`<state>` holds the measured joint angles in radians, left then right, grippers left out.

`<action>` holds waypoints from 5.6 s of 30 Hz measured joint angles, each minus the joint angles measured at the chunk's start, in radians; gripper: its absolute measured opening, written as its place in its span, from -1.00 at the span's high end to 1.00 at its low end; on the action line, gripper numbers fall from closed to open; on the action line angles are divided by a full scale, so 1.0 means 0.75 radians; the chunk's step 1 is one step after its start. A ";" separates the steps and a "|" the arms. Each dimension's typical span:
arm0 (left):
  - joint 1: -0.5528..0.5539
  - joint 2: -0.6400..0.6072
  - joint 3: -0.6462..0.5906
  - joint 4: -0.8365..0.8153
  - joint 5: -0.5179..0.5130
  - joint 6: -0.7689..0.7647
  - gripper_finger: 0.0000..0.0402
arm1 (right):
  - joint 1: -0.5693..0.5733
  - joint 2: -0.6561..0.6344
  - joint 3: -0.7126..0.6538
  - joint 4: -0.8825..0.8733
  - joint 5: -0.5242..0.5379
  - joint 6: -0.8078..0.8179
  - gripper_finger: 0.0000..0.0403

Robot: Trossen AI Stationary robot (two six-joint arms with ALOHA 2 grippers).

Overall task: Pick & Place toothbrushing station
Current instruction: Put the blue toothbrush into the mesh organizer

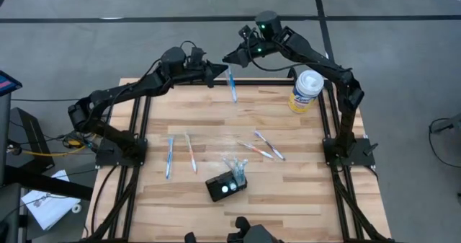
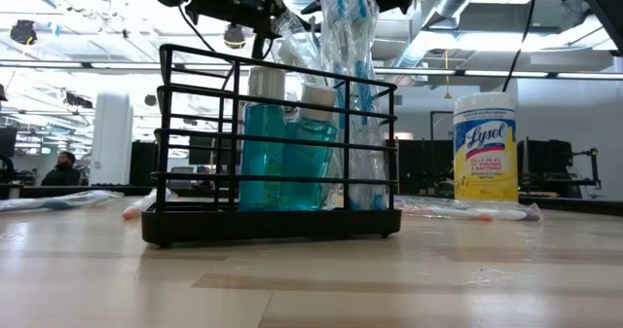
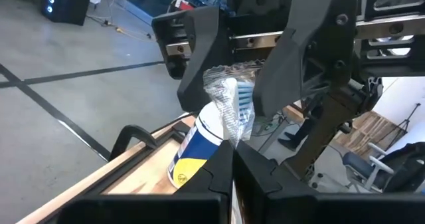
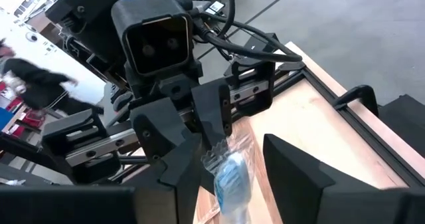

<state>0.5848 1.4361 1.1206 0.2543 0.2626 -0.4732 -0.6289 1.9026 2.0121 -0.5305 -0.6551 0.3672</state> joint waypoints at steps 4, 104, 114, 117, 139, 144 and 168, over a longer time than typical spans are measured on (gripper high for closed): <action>0.028 0.000 0.000 -0.001 0.007 0.019 1.00 | 0.001 0.000 0.000 0.000 -0.002 0.000 0.27; -0.099 -0.371 -0.002 -0.470 0.135 0.308 0.22 | 1.668 -0.312 -0.377 -0.498 2.768 1.223 0.97; -0.118 -0.371 -0.002 -0.472 0.197 0.344 0.22 | 1.718 -0.206 -0.378 -0.551 2.726 1.537 0.97; -0.118 -0.370 -0.002 -0.479 0.205 0.345 0.22 | 1.746 -0.196 -0.375 -0.565 2.698 1.590 0.97; -0.118 -0.370 -0.003 -0.495 0.205 0.352 0.22 | 1.715 -0.150 -0.375 -1.335 2.491 2.190 0.97; -0.117 -0.370 -0.003 -0.495 0.202 0.371 0.22 | 1.661 -0.150 -0.375 -1.209 2.525 1.965 0.97; -0.091 -0.370 -0.003 -0.520 0.197 0.480 0.32 | 1.718 0.090 -0.334 -0.879 2.596 1.765 0.97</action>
<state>0.5167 1.1584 1.1187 -0.1356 0.4107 -0.1129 0.6598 1.9701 1.7615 -1.1901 1.2919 1.6913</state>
